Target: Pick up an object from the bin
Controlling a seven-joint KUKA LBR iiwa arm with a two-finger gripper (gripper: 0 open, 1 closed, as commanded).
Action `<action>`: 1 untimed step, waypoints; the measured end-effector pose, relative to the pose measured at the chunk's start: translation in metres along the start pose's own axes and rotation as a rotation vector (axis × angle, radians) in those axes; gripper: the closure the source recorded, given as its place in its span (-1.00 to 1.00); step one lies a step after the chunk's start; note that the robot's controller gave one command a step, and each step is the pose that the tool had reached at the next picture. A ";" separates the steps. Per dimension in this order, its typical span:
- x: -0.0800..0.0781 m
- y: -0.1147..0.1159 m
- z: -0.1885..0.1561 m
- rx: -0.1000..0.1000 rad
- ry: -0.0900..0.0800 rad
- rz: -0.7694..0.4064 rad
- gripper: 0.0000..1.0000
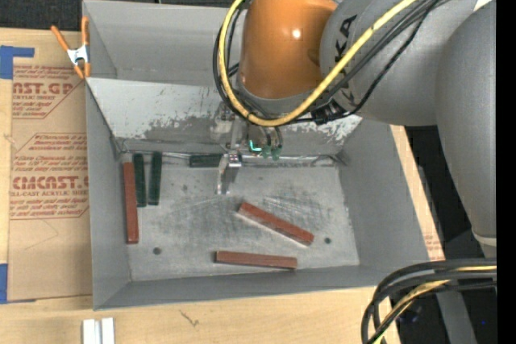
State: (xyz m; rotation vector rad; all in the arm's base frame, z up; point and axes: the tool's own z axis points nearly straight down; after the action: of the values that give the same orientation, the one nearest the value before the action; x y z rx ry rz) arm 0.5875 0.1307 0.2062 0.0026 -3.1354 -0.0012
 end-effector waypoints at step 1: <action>-0.002 -0.001 -0.005 -0.001 -0.008 0.001 -1.00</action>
Offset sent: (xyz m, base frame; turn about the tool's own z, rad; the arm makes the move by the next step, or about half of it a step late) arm -0.0254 -0.0732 -0.0631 -0.1247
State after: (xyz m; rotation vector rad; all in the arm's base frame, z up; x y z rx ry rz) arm 0.5891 0.1300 0.2113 0.0004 -3.1432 -0.0029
